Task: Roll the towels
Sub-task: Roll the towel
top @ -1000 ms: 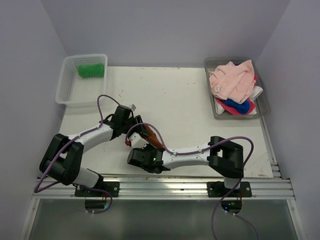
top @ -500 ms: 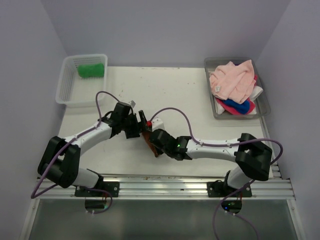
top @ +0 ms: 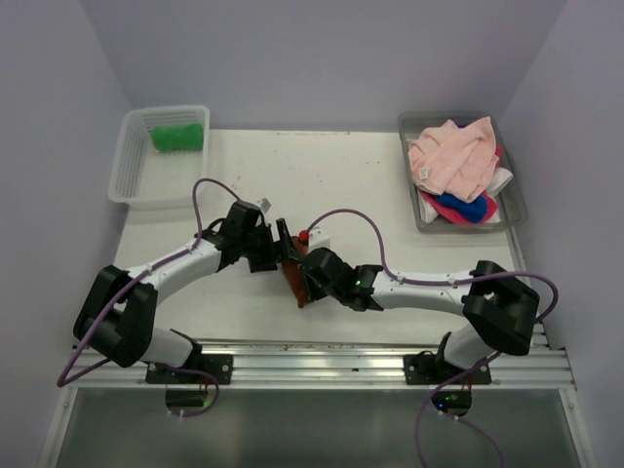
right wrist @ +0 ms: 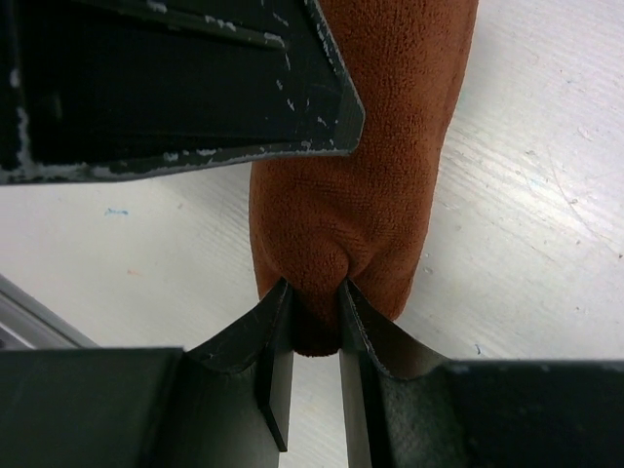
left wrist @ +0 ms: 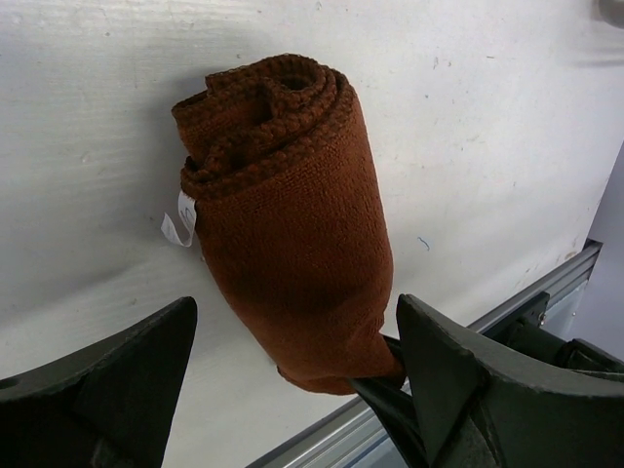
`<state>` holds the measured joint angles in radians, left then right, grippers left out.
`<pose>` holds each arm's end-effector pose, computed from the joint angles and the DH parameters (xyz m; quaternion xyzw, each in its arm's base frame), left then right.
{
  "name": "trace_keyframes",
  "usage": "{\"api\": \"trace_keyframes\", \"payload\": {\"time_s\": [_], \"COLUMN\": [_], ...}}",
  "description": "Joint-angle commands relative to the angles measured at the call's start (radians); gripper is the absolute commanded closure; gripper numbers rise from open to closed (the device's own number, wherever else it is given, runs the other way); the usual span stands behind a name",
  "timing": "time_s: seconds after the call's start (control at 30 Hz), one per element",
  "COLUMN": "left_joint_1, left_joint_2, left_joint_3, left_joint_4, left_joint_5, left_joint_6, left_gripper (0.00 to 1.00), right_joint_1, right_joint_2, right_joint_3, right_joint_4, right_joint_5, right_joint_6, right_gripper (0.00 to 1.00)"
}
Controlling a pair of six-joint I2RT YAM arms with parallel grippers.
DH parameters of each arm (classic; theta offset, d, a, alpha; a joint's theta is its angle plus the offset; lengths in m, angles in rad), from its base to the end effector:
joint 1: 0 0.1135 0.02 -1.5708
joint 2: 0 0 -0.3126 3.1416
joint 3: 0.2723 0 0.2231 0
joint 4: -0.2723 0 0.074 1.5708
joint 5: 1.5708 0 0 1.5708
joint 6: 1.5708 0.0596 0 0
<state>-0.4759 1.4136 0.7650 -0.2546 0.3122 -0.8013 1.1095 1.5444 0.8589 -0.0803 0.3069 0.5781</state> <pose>0.2223 -0.1352 0.2376 -0.1009 0.9292 -0.3109 0.1723 0.1543 0.2699 0.2457 -0.1810 0.8931 0.1958 0.3624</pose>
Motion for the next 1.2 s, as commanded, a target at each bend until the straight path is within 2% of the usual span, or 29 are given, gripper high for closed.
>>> {"api": "trace_keyframes", "payload": {"time_s": [0.0, 0.77, 0.93, 1.17], "left_joint_1": [-0.016, -0.041, -0.043, -0.046], "left_joint_2": [-0.007, 0.091, 0.107, 0.146], "left_joint_3": [0.016, 0.025, 0.017, 0.036], "left_joint_4": [0.028, 0.112, 0.14, 0.156], "left_joint_5": [0.019, 0.034, 0.039, 0.041], "left_joint_6": [0.004, -0.027, -0.035, -0.044], "left_gripper": [0.13, 0.11, 0.1, 0.13], "right_joint_1": [-0.019, -0.109, -0.152, -0.177], "right_joint_2": [-0.038, -0.098, -0.107, -0.11], "right_joint_3": [-0.026, -0.173, -0.222, -0.264], "right_joint_4": [0.051, 0.217, 0.295, 0.339], "right_joint_5": [-0.037, -0.189, -0.255, -0.285], "right_joint_6": [0.045, 0.157, 0.196, 0.224], "right_gripper": [0.75, 0.75, 0.75, 0.75]}}
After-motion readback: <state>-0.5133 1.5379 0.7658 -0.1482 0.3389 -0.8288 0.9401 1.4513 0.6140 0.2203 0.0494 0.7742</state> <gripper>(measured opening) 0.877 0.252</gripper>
